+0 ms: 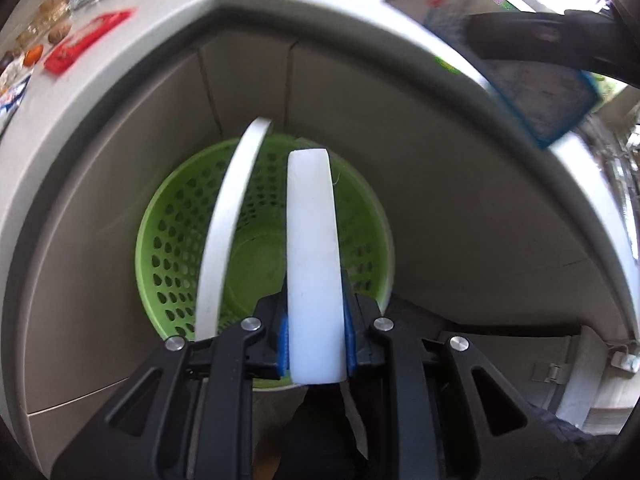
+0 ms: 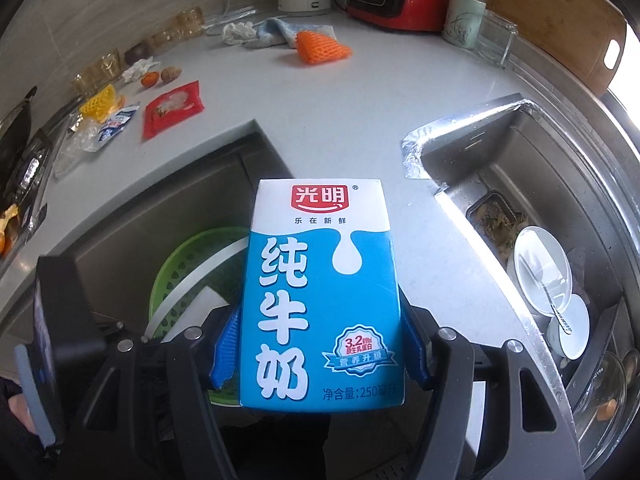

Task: Collect trash
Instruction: 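Carry the sponge and carton over the green basket with both grippers, then open both grippers to drop the sponge and carton into the basket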

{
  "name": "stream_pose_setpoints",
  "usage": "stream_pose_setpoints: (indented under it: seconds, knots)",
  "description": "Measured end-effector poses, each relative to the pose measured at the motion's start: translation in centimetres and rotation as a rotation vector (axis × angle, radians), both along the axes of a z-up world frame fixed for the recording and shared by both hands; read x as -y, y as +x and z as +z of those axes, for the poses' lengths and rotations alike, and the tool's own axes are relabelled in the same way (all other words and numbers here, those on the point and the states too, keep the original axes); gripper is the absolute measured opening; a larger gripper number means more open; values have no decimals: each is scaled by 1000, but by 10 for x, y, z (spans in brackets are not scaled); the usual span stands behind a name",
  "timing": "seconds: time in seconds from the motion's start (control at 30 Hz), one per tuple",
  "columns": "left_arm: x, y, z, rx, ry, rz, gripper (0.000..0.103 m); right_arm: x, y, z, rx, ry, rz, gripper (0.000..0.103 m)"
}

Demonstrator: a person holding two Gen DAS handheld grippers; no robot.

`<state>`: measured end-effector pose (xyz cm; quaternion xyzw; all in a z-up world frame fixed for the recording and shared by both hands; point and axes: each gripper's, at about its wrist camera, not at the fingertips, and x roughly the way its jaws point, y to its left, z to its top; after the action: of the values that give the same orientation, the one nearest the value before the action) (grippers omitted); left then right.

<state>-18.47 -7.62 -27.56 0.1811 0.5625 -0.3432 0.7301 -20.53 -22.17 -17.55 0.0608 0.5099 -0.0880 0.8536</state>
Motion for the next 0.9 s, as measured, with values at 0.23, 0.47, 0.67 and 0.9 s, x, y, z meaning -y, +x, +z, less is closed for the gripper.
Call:
stream_pose_setpoints:
  seconds: [0.23,0.47,0.67,0.9]
  knots:
    - [-10,28,-26,15,70,88,20,-29,9,-39,-33,14,94,66]
    - [-24,53,-49,22,131,188,20,-46,25,-72,-74,42,138,66]
    - [-26,62,-67,15,164,190,20,-53,43,-97,-104,45,163,66]
    - [-14,61,-79,-5,167,184,20,-53,55,-109,-129,40,171,66]
